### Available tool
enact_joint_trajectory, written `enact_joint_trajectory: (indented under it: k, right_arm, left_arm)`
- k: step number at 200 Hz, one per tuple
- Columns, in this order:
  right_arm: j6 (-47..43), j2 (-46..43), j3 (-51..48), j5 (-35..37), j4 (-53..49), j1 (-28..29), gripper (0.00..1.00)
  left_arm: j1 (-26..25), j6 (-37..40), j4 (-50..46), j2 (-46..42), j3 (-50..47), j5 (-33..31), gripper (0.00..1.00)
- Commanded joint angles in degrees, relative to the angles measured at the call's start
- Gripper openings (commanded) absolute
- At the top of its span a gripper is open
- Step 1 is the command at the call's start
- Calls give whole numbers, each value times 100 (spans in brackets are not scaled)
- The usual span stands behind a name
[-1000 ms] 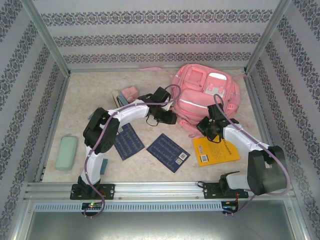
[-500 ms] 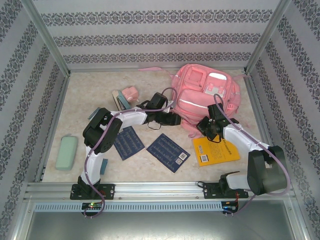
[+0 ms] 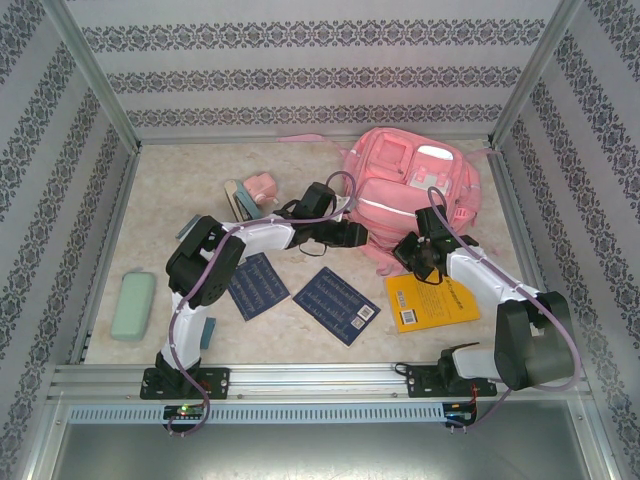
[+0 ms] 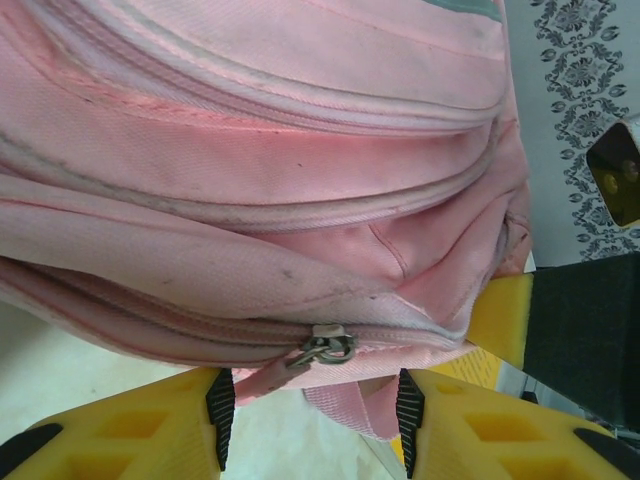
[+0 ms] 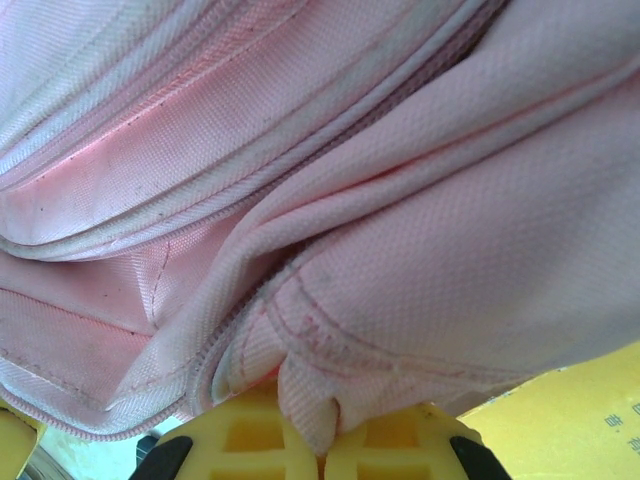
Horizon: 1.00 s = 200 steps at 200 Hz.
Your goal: Pack the student bag
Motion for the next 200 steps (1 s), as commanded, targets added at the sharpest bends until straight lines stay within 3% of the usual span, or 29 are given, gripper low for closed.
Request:
enact_joint_trajectory:
  k: [1, 40, 119, 150, 200]
  right_arm:
    - [-117, 31, 197, -138, -14, 60, 0]
    - [-106, 61, 218, -149, -1, 98, 0]
    - [-120, 18, 240, -166, -53, 135, 0]
    - [-137, -10, 232, -159, -91, 132, 1]
    - [-125, -62, 162, -147, -101, 139, 2]
  left_arm:
    - [-129, -37, 319, 119, 57, 278, 49]
    - [-184, -21, 331, 150, -53, 249, 51]
    - [-204, -99, 299, 282, -68, -401, 51]
    - [-186, -136, 353, 286, 42, -437, 46]
    - [-189, -390, 653, 119, -44, -237, 30]
